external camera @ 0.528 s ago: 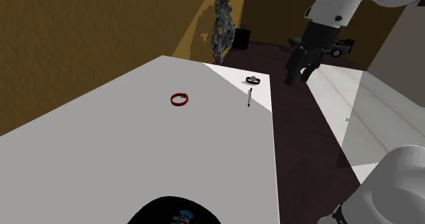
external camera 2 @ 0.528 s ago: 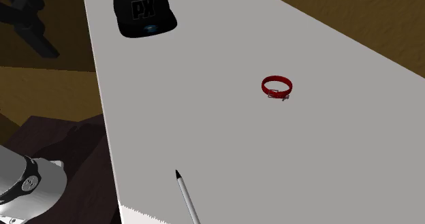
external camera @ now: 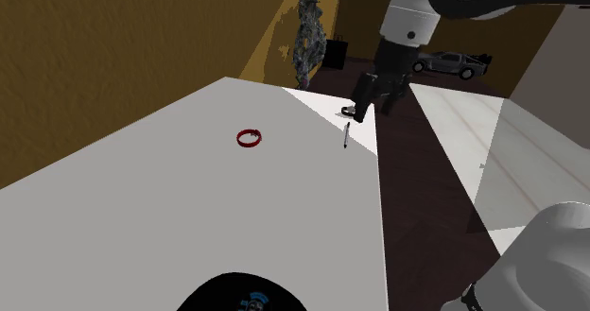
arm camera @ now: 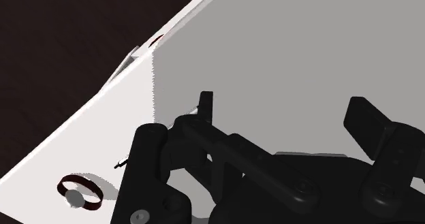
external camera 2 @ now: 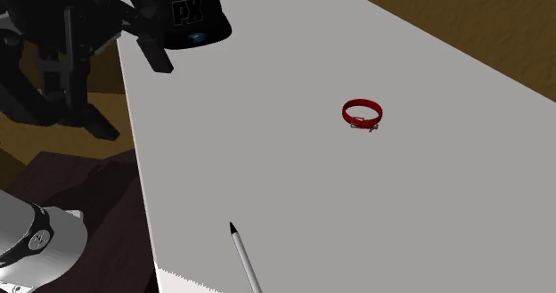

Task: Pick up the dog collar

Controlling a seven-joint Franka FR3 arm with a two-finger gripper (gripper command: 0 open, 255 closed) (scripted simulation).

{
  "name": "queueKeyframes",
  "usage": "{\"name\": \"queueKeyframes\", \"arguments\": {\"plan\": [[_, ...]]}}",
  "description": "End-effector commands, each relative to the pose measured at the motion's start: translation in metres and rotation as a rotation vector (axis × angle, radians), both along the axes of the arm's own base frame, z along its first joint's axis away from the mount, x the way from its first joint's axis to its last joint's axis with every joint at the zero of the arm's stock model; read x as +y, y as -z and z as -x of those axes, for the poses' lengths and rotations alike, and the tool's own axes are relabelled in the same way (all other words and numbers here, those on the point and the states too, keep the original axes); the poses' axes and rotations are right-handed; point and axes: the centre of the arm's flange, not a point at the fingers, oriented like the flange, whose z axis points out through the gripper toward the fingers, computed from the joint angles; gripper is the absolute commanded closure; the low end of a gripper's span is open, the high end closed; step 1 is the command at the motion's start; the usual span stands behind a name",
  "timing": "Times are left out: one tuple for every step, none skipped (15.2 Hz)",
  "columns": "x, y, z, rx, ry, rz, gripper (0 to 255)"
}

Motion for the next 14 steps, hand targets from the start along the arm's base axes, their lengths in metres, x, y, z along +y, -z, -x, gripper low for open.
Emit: {"name": "queueKeyframes", "arguments": {"plan": [[0.014, 0.006, -0.021, -0.005, 0.016, 0.015, 0], [0.023, 0.01, -0.031, -0.006, 0.024, 0.022, 0], [0.031, 0.014, -0.041, -0.008, 0.031, 0.03, 0], [0.039, 0.017, -0.052, -0.009, 0.039, 0.038, 0], [0.047, 0.021, -0.062, -0.011, 0.046, 0.045, 0], [0.055, 0.025, -0.073, -0.012, 0.054, 0.053, 0], [0.063, 0.029, -0.083, -0.014, 0.061, 0.061, 0], [0.071, 0.033, -0.094, -0.015, 0.069, 0.068, 0], [0.078, 0.037, -0.105, -0.017, 0.076, 0.076, 0], [0.086, 0.041, -0.116, -0.018, 0.084, 0.084, 0], [0.093, 0.045, -0.126, -0.02, 0.091, 0.091, 0], [0.101, 0.05, -0.137, -0.021, 0.099, 0.099, 0], [0.108, 0.054, -0.148, -0.023, 0.107, 0.107, 0], [0.115, 0.058, -0.159, -0.025, 0.114, 0.114, 0]]}}
